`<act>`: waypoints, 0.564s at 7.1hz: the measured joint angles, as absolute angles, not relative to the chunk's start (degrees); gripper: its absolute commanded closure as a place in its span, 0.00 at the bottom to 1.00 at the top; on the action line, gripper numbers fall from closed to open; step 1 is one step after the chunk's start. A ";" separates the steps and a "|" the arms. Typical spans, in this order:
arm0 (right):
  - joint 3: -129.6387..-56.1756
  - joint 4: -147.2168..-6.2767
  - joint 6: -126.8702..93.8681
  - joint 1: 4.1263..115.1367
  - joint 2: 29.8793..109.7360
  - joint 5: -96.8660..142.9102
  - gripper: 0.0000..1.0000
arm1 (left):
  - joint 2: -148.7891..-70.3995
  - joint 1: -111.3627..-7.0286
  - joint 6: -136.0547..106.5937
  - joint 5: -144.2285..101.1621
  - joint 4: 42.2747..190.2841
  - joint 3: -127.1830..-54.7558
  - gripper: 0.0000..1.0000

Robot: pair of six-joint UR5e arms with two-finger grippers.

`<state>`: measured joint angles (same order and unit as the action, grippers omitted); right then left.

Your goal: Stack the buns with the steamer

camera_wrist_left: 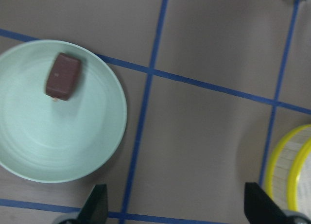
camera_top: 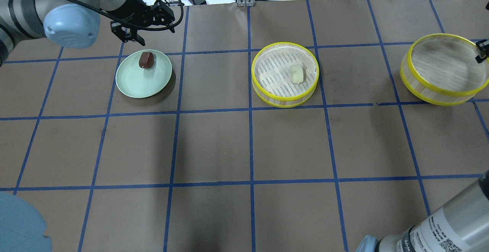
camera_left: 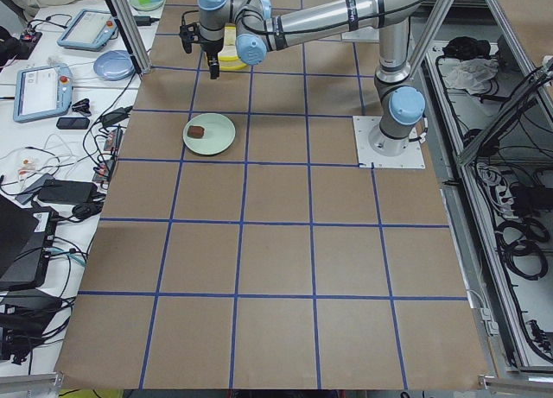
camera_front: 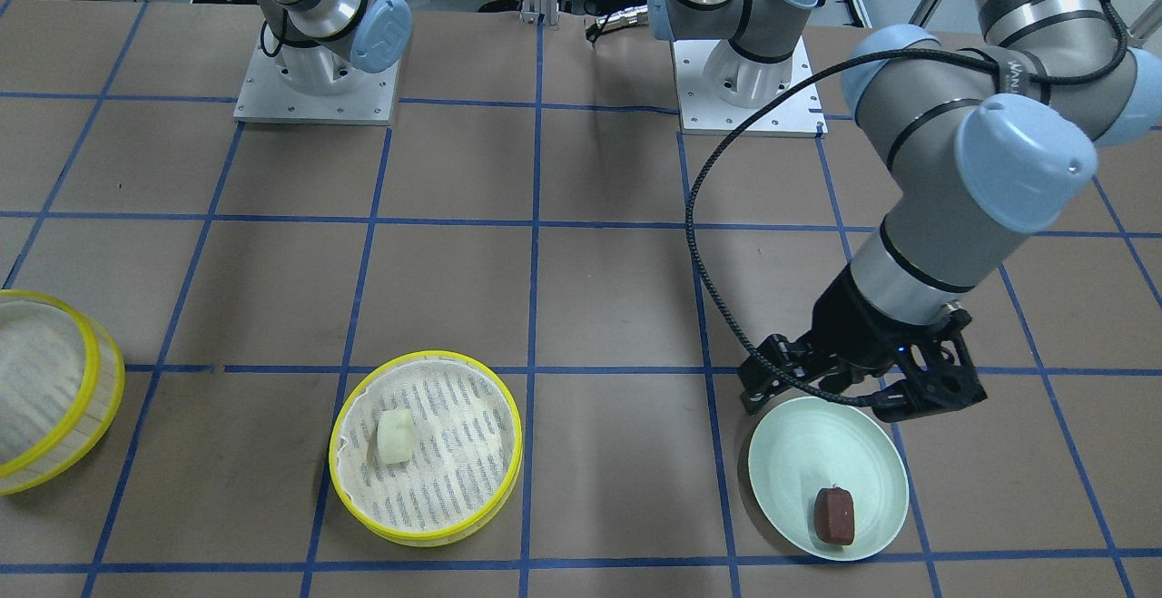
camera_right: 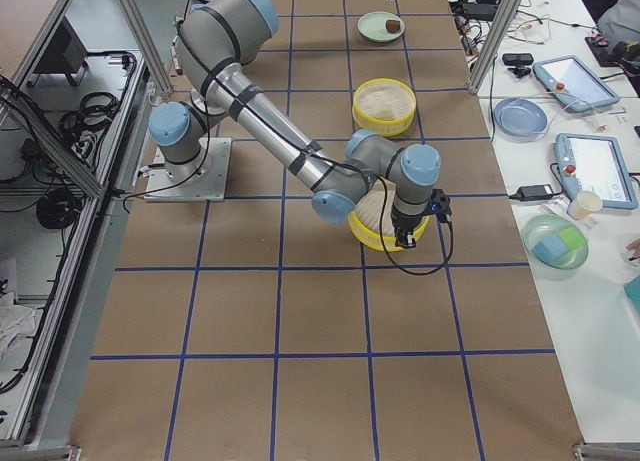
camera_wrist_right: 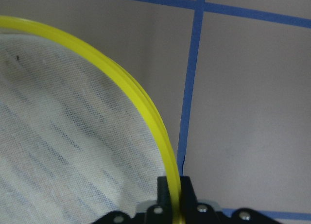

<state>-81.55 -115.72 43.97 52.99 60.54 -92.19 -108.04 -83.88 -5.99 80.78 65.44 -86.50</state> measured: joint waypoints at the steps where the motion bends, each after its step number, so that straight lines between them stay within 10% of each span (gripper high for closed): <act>1: -81.71 -114.26 42.91 53.38 61.88 -92.57 1.00 | -108.11 -81.62 1.12 84.81 65.81 -86.54 0.00; 4: -81.82 -113.49 41.52 54.69 63.21 -92.84 1.00 | -111.60 -78.48 12.90 90.02 62.36 -86.93 0.00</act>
<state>-81.82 -113.49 41.52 54.69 63.21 -92.84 -111.60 -78.48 12.90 90.02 62.36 -86.93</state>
